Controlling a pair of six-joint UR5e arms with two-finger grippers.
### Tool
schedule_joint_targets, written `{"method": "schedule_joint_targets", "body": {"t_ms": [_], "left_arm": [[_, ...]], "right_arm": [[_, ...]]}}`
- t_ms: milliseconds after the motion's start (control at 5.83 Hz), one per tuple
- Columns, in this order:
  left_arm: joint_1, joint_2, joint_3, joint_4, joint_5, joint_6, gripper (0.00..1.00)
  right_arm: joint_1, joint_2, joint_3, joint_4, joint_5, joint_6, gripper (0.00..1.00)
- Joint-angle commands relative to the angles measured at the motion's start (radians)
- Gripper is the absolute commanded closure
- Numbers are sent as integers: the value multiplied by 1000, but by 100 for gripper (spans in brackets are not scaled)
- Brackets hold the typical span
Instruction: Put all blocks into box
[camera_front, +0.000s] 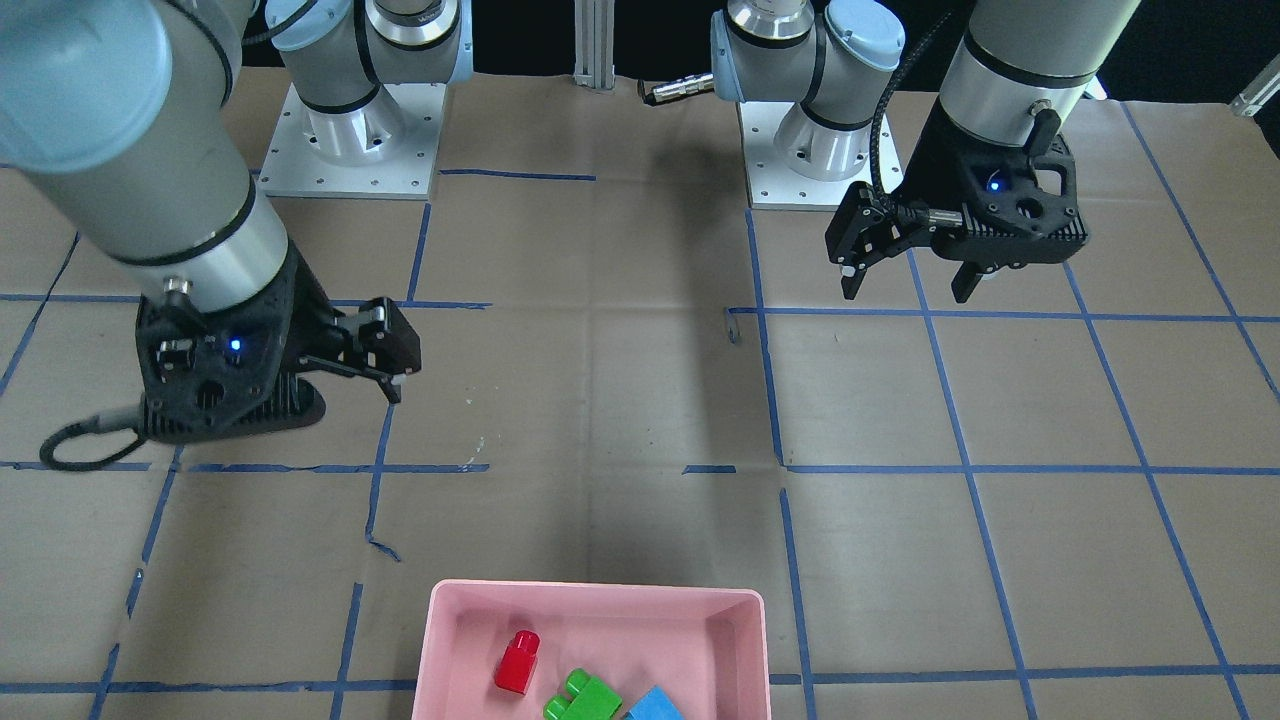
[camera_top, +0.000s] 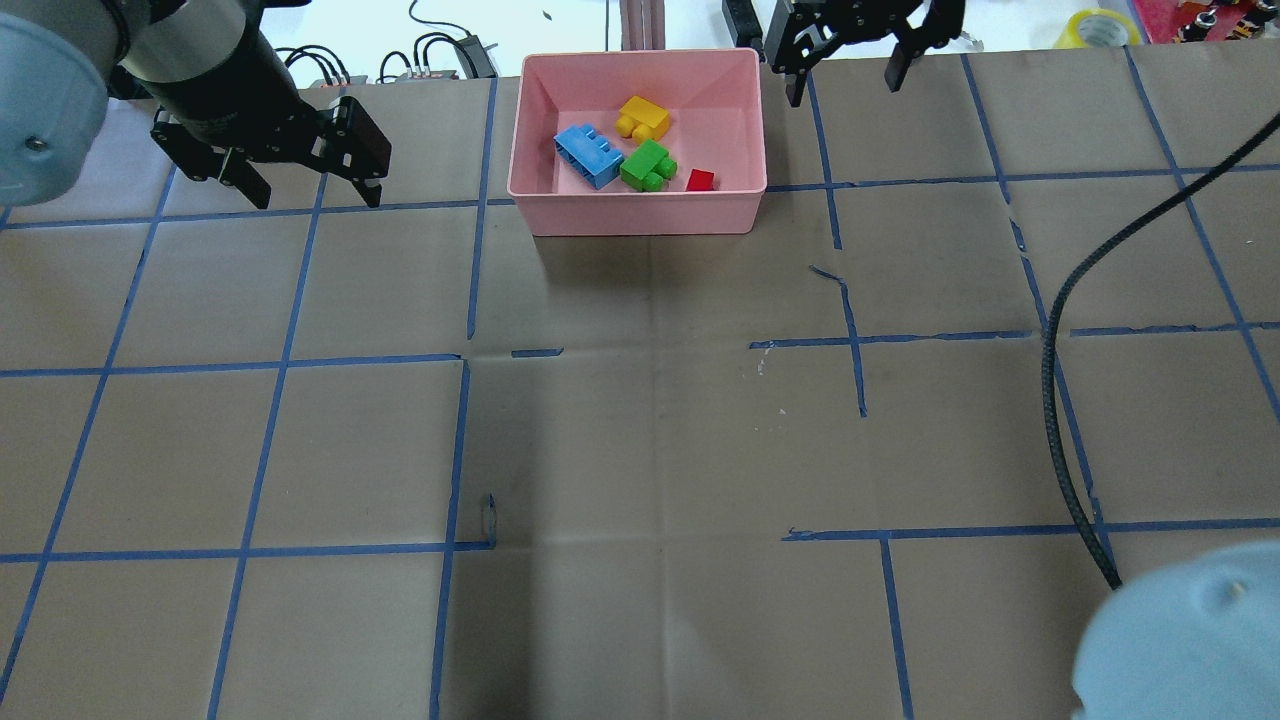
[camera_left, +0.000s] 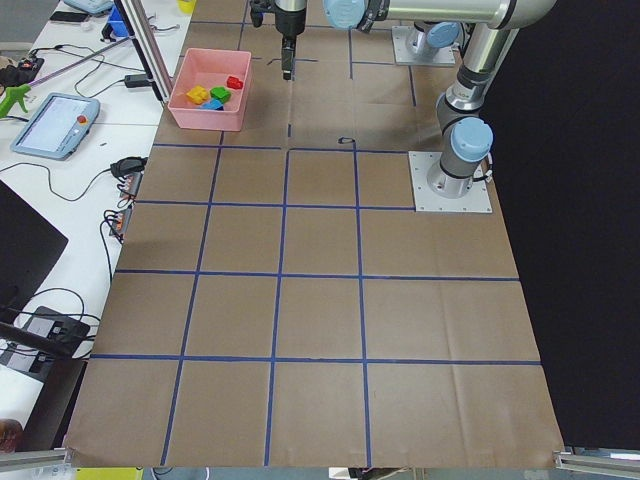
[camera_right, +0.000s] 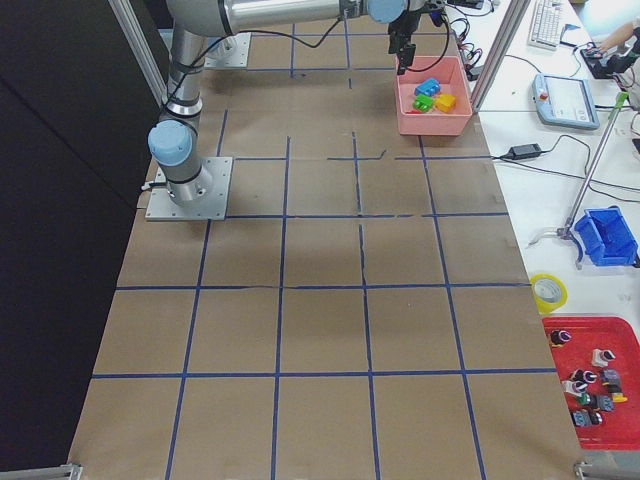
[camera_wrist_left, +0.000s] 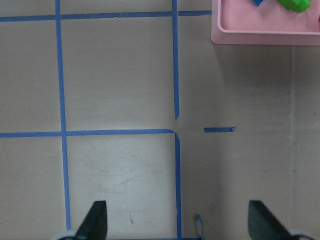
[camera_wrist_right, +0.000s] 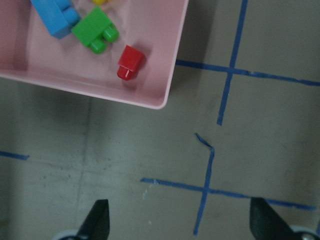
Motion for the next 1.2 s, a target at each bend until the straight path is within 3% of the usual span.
{"method": "schedule_joint_targets", "body": {"t_ms": [0, 171, 1029], "left_arm": [[0, -1, 1, 1, -5, 4, 0], [0, -1, 1, 1, -5, 4, 0], [0, -1, -1, 2, -5, 5, 0]], "right_arm": [[-27, -276, 373, -125, -12, -2, 0], [-35, -326, 452, -140, -16, -3, 0], [-36, -322, 455, -175, -16, 1, 0]]}}
